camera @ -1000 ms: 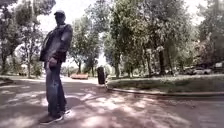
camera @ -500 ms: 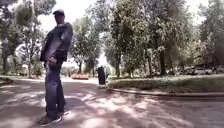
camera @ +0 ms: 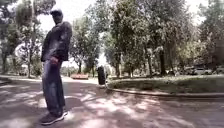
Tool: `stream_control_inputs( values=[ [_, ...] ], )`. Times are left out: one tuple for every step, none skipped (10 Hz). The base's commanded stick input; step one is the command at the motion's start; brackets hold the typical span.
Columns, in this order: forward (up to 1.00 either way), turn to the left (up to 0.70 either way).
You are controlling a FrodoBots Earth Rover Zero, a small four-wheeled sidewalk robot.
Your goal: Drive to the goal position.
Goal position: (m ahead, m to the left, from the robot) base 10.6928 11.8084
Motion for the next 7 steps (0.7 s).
stream_control_inputs(
  values=[
    [0.05,0.00],
    [0.00,0.00],
    [0.00,0.00],
    [0.00,0.00],
    [0.00,0.00],
    [0.00,0.00],
    [0.00,0.00]
  ],
)
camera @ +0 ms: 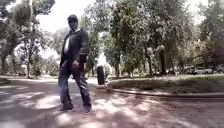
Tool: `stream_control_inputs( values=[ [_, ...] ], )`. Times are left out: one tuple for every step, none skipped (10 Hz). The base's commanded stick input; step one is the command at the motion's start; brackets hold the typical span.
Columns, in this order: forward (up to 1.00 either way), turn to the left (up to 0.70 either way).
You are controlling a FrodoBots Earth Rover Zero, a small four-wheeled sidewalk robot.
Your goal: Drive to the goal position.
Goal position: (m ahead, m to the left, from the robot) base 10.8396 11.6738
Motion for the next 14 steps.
stream_control_inputs(
  values=[
    [0.00,0.00],
    [0.00,0.00],
    [0.00,0.00],
    [0.00,0.03],
    [0.00,0.26],
    [0.00,0.70],
    [0.00,0.70],
    [0.00,0.70],
    [0.00,0.70],
    [0.00,0.70],
    [0.00,0.70],
    [0.00,0.70],
    [0.00,0.70],
    [0.00,0.70]
  ],
)
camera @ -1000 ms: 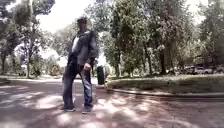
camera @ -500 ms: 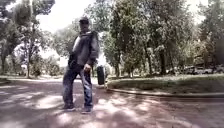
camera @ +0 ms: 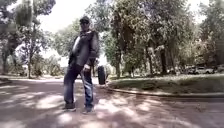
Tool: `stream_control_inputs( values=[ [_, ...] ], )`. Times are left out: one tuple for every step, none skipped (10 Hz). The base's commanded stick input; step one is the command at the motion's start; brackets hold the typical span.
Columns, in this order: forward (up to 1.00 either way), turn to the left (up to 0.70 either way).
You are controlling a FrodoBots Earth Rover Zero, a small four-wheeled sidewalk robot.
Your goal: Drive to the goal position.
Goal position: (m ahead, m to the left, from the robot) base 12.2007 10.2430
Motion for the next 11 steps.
stream_control_inputs(
  values=[
    [0.00,0.70],
    [0.00,0.70],
    [0.00,0.70],
    [0.00,0.70],
    [0.00,0.70],
    [0.00,0.70],
    [0.00,0.70],
    [0.00,0.70],
    [0.00,0.70],
    [0.00,0.70],
    [0.00,0.70]
  ],
)
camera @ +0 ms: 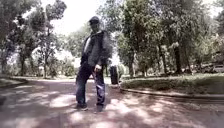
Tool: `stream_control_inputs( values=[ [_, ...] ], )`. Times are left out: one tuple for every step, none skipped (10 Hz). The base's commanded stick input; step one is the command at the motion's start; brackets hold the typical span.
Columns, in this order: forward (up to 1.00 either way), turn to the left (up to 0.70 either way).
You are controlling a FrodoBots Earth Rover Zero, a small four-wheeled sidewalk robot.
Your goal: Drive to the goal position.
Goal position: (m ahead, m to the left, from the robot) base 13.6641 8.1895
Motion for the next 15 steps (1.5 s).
stream_control_inputs(
  values=[
    [0.00,0.70],
    [0.00,0.70],
    [0.00,0.70],
    [0.00,0.70],
    [0.00,0.70],
    [0.00,0.70],
    [0.00,0.70],
    [0.00,0.70],
    [0.00,0.70],
    [0.00,0.70],
    [0.00,0.70],
    [0.00,0.70],
    [0.00,0.59],
    [0.00,0.35],
    [0.00,0.11]
  ],
)
